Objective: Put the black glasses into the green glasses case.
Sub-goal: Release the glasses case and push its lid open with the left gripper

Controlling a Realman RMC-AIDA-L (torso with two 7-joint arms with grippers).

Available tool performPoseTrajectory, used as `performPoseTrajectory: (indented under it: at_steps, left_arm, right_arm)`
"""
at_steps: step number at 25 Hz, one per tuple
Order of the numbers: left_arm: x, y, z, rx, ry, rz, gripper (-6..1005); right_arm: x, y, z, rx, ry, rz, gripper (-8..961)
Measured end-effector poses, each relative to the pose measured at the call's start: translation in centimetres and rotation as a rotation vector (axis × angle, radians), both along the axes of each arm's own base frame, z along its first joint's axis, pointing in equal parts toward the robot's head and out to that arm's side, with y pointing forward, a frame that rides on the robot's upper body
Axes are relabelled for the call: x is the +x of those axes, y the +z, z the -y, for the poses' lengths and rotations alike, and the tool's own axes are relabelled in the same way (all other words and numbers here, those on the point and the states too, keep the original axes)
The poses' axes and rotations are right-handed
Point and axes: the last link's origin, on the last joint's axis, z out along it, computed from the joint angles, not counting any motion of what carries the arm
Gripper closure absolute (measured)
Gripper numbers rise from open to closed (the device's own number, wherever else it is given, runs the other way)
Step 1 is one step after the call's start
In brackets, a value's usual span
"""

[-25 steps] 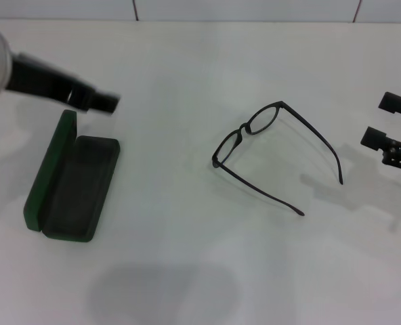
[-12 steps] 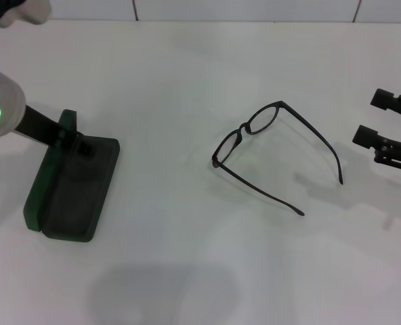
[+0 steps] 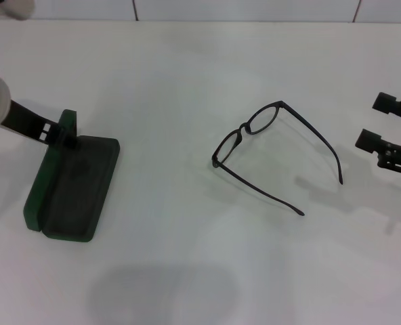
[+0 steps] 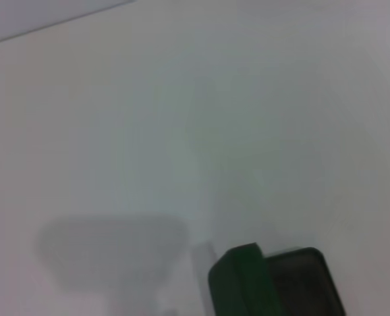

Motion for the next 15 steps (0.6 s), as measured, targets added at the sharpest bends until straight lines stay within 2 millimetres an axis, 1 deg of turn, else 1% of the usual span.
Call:
performPoseTrajectory:
  at_steps: [8, 15]
  left_arm:
    - [-2.0, -1.3, -1.7, -0.041, 0.045, -0.019, 316]
    - [-2.9, -1.4, -1.8, -0.063, 0.079, -0.034, 330]
  right_arm:
    - [0.0, 0.0, 0.0, 0.002, 0.0, -0.001, 102]
    - [0.1, -0.2, 0.1, -0.002, -0.009, -0.007, 102]
